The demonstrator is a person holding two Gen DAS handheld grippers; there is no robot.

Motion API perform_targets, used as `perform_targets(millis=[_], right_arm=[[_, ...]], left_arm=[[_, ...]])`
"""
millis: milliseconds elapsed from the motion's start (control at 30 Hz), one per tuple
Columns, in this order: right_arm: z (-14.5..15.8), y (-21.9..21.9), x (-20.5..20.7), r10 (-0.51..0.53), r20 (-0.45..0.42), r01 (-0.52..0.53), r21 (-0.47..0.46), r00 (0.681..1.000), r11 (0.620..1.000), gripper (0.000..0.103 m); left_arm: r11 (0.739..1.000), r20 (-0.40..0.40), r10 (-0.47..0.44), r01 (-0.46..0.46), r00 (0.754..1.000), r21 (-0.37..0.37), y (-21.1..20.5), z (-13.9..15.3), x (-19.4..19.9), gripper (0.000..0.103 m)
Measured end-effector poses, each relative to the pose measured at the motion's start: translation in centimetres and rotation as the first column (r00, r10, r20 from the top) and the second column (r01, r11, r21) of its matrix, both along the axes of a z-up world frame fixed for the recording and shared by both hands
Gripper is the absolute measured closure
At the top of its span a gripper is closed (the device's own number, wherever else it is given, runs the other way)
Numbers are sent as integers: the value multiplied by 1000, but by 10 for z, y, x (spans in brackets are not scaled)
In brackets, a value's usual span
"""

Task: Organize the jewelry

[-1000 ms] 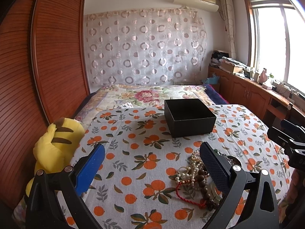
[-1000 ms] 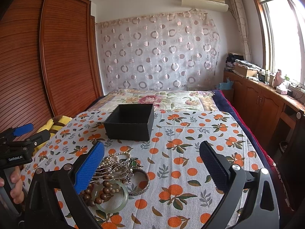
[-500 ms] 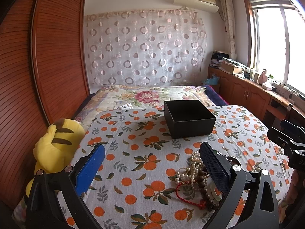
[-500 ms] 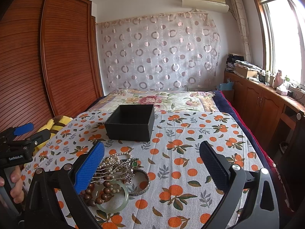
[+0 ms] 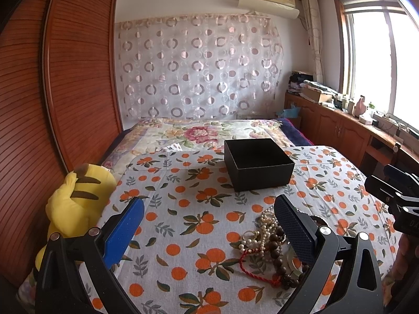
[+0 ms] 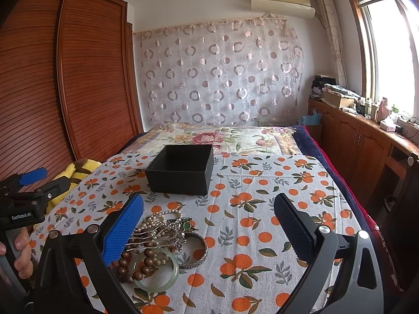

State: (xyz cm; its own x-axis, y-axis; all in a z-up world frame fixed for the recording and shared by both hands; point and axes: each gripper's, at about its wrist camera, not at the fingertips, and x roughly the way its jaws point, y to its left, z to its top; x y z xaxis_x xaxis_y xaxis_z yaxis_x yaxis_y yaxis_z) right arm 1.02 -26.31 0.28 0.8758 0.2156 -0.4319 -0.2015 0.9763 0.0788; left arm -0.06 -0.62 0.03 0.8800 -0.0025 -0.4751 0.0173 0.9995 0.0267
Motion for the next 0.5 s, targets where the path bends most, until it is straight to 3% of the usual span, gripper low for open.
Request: perform_targets(millis=[500], right_arm=[[-6, 4, -2, 2, -11, -2, -1, 1000, 1000, 2]], left_arm=[[1000, -32, -14, 14, 999, -7, -4, -5, 4, 7]])
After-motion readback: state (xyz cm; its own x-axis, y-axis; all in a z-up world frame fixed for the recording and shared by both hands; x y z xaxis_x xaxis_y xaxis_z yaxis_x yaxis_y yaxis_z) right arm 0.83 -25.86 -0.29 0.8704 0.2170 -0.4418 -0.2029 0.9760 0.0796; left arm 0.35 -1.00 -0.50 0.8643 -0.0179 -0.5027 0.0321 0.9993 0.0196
